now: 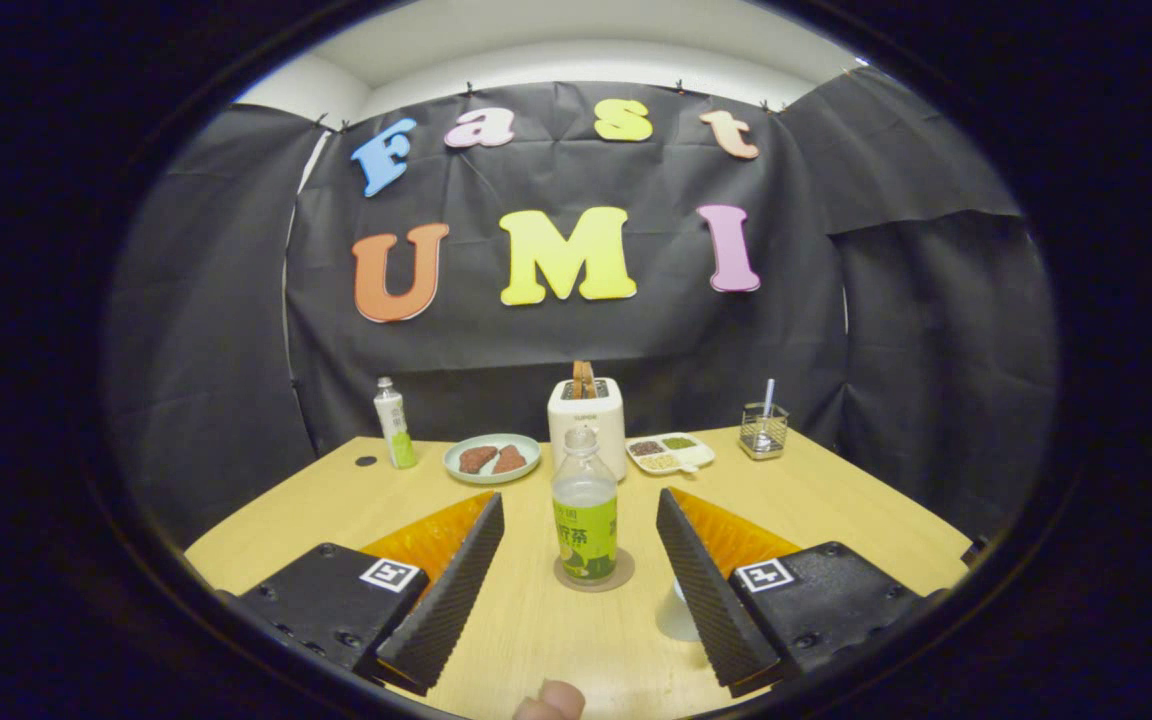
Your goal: Take the bottle from table, then pour the juice into the cup, finally place the bottle on the coaster
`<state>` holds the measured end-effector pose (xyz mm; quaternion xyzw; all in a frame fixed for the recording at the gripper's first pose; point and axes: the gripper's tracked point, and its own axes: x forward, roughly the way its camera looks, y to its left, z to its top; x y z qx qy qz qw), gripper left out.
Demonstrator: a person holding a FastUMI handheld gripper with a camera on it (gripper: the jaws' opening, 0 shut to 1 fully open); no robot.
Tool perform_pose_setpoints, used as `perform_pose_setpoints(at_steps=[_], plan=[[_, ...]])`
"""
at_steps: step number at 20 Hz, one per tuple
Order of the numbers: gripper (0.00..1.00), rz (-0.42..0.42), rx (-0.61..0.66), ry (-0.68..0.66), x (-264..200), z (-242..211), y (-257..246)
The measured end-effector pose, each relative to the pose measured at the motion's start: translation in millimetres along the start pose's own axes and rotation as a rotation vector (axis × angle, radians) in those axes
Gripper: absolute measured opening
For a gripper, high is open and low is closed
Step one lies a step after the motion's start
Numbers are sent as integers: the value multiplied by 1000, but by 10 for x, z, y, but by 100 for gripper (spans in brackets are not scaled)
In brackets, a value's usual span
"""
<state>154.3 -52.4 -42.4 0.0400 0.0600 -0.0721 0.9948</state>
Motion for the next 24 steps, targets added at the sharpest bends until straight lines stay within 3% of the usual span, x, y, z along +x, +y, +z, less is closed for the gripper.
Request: perform_pose_setpoints(at_steps=[3, 8, 13, 21, 24], plan=[[99, 35, 34, -78, -340, 287, 71], [99, -22, 0, -105, -813, 386, -90], [99, -53, -22, -86, -1170, 161, -208], [99, 22, -86, -86, -1593, -19, -57], [99, 12, -72, -114, -1715, 34, -124]])
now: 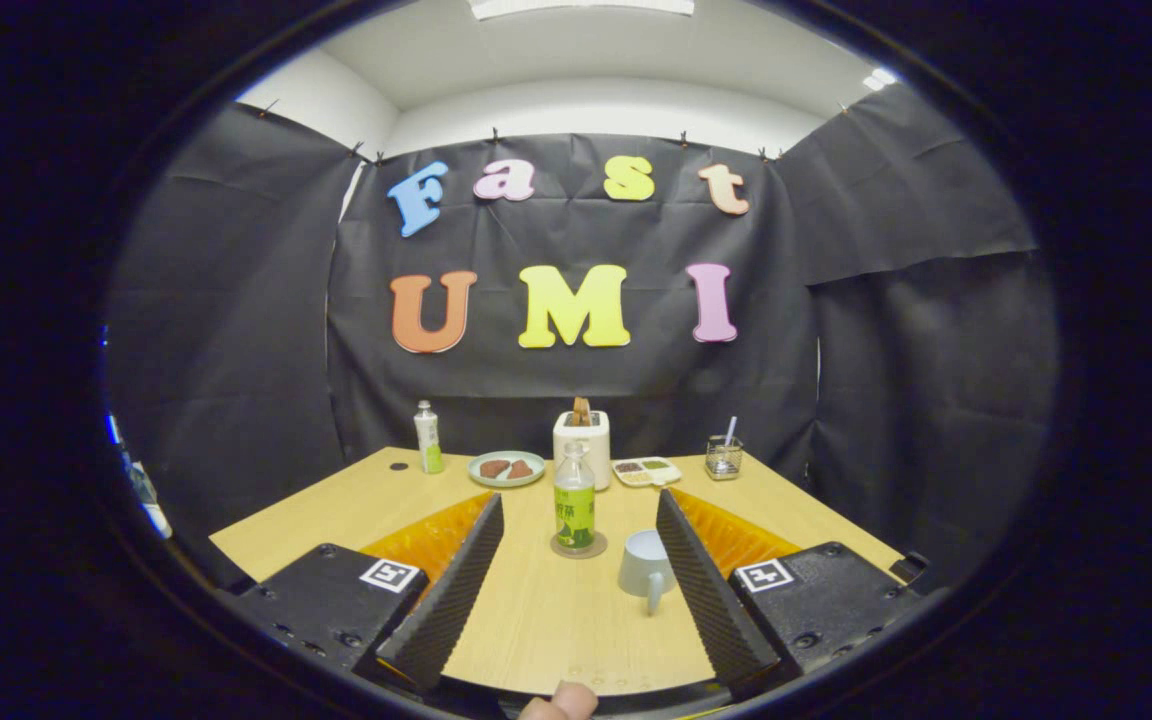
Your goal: Take the bottle from table, then pour the juice into the cup, finally place the bottle on the coaster
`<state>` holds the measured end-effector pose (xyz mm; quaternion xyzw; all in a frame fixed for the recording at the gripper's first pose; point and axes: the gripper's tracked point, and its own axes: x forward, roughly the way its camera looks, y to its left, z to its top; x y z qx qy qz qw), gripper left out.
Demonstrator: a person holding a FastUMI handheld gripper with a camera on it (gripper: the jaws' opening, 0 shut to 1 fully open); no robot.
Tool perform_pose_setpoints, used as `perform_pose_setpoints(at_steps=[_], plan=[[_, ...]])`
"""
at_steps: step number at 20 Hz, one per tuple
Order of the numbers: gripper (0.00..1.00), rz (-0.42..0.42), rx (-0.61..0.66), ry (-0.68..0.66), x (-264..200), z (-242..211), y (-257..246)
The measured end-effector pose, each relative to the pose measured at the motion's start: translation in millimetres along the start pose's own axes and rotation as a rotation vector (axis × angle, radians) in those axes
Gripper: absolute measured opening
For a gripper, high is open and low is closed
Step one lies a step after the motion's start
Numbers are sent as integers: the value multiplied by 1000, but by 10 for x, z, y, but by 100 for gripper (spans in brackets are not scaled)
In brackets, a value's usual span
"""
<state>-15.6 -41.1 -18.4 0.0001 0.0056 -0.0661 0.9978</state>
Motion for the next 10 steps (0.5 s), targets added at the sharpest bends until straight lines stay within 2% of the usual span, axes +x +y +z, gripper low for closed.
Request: perform_pose_setpoints(at_steps=[4, 10], plan=[[99, -11, 27, -50, -128, 87, -28], [99, -27, 25, -35, -94, -3, -19]])
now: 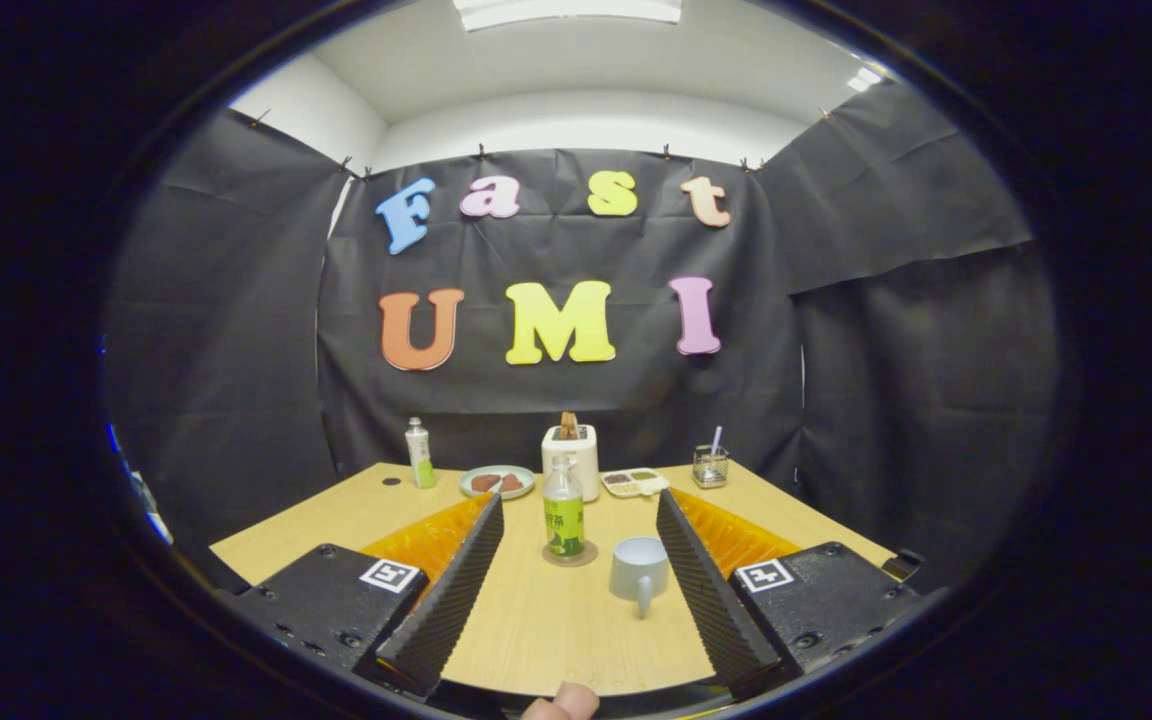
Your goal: Take the bottle from table, then pour the juice into the cup, finally place the bottle on the coaster
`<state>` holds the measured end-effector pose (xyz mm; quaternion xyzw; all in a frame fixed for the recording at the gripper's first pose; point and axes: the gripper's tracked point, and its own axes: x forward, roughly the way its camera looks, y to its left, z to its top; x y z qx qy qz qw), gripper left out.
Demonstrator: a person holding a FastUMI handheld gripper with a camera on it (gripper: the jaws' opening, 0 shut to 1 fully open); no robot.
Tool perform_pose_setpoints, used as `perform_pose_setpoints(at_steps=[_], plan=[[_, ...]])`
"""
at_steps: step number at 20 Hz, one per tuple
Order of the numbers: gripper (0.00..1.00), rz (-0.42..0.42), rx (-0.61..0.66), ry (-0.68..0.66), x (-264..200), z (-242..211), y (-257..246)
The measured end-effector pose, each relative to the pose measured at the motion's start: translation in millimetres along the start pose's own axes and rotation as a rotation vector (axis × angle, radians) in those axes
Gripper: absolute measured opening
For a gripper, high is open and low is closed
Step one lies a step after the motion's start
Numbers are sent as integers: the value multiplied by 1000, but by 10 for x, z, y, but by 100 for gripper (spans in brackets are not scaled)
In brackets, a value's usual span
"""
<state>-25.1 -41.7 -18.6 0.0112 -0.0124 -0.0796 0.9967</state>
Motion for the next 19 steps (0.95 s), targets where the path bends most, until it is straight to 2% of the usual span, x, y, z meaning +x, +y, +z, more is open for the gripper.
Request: perform_pose_setpoints(at_steps=[15, 19], plan=[[99, 37, -4, -2, 34, -26, 83], [99, 17, -23, -43, 105, 62, 47]])
